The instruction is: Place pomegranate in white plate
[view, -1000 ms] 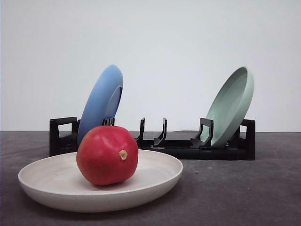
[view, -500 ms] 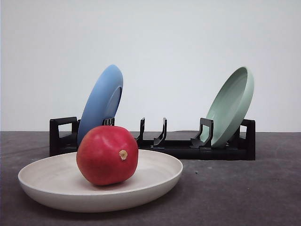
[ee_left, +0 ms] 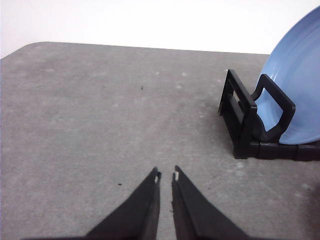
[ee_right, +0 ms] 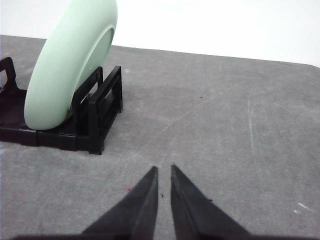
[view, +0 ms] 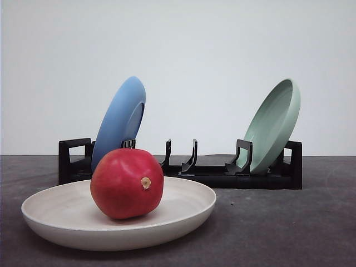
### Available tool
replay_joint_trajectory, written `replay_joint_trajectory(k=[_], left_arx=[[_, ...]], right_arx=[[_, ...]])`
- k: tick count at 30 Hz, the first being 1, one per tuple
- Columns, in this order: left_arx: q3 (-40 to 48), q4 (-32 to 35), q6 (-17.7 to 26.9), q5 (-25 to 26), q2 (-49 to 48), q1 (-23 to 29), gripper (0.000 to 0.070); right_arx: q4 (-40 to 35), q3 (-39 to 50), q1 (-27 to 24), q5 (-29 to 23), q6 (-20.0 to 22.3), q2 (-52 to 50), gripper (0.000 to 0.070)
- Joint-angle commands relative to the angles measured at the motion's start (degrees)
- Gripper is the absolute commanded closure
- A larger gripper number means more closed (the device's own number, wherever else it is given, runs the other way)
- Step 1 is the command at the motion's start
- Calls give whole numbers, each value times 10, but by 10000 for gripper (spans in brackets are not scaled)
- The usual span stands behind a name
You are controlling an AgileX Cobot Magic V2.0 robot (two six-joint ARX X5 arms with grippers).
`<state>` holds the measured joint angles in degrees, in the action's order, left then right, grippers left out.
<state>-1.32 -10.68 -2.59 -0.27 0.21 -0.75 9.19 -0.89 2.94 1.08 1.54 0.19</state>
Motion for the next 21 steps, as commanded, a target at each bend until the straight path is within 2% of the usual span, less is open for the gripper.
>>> replay_joint_trajectory(k=[1,21], left_arx=[[6,0,2,-2,0,1,673],[6,0,2,-2,0,1,673]], right_arx=[[-6,3,-1,0,2,0,659],[-6,3,-1,0,2,0,659]])
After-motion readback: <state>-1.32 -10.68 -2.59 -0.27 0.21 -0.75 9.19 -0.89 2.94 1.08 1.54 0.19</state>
